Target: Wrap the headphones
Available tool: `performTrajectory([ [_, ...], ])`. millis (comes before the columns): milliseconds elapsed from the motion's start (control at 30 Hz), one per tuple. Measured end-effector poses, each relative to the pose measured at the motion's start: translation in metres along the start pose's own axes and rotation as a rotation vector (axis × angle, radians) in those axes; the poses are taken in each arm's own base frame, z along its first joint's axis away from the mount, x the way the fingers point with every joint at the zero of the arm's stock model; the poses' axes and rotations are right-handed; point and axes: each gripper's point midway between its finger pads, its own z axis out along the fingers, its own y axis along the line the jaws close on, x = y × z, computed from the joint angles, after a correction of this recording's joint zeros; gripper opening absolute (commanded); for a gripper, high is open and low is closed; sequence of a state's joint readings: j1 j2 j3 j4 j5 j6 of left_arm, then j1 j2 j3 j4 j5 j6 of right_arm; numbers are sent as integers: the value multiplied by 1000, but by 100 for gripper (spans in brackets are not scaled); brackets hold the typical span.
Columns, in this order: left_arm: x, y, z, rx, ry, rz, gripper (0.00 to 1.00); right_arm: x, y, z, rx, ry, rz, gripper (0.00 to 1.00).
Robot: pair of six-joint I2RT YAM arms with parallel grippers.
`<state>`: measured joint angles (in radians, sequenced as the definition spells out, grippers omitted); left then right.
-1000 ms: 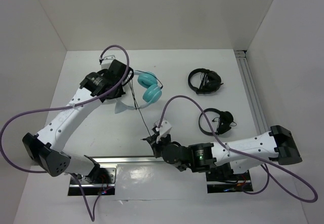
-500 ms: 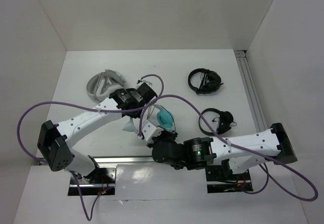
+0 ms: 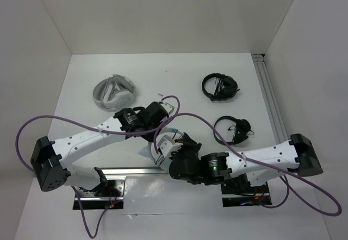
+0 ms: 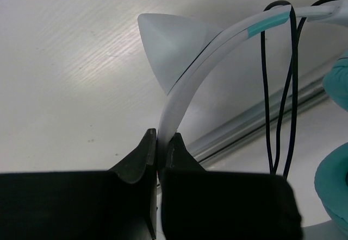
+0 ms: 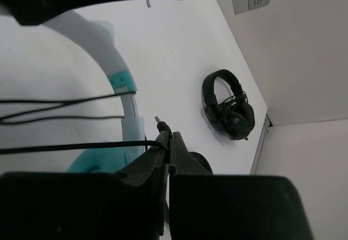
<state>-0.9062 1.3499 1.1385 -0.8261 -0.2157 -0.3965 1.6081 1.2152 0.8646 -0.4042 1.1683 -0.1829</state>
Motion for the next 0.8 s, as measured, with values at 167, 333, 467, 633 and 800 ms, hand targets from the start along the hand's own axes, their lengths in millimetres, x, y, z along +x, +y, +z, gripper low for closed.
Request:
performTrajectory([
  [167, 3, -26, -8, 112, -35, 29, 0, -1, -4, 6, -29, -14, 59, 4],
  [333, 3, -35, -16, 146, -62, 48, 0, -2, 1, 11, -76, -16, 90, 10],
  [467, 2, -30, -26, 136, -85, 48, 0, 1, 4, 14, -101, -4, 112, 10],
  [633, -5, -23, -39, 108, -120, 41, 0, 2, 1, 19, -93, 9, 145, 17],
  [800, 10, -16, -45, 86, -75, 68, 0, 9, -10, 25, -53, 38, 174, 29],
])
